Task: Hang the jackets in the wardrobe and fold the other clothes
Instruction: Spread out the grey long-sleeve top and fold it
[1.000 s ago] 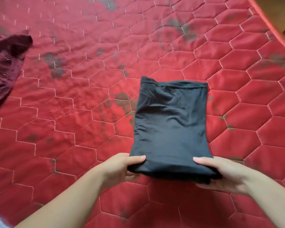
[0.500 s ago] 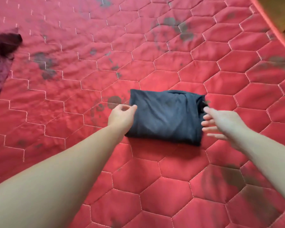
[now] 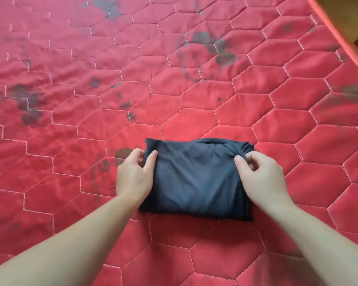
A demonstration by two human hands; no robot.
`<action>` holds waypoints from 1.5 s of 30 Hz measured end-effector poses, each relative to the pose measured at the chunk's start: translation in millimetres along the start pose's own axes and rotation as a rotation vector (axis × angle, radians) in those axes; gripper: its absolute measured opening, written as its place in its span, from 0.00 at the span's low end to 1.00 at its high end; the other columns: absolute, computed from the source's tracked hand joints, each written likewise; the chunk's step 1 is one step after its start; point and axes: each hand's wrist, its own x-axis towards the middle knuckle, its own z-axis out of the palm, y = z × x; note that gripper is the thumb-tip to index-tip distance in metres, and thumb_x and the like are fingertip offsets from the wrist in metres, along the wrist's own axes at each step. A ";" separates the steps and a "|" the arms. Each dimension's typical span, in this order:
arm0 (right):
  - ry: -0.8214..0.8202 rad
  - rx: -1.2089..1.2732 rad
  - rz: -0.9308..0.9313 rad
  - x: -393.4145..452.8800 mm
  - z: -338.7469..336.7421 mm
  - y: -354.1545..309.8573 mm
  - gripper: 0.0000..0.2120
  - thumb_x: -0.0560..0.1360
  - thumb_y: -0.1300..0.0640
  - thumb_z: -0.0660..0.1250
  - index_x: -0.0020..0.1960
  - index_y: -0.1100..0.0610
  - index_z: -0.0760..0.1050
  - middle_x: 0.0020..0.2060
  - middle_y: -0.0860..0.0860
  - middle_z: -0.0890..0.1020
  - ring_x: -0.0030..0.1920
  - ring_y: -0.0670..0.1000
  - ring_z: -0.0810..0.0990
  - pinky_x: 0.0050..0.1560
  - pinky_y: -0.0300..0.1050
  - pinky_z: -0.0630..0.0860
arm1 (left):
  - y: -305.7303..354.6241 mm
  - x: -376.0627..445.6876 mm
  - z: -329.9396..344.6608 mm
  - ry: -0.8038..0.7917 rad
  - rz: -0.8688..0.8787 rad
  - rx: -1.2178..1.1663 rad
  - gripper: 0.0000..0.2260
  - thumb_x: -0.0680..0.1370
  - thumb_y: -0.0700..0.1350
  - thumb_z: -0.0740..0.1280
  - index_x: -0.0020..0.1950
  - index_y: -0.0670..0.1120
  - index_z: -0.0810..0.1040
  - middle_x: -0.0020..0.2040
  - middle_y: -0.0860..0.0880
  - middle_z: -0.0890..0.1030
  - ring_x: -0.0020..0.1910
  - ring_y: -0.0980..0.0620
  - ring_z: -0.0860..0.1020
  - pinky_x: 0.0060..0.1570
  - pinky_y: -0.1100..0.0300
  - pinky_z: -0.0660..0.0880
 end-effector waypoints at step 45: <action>-0.105 0.271 0.219 -85.1 -130.7 -188.5 0.25 0.76 0.37 0.61 0.37 0.58 0.77 0.35 0.49 0.79 0.37 0.49 0.76 0.38 0.47 0.68 | 93.2 -115.0 -211.4 -0.047 -0.237 -0.479 0.26 0.74 0.64 0.64 0.40 0.40 0.80 0.34 0.51 0.79 0.34 0.50 0.76 0.39 0.56 0.73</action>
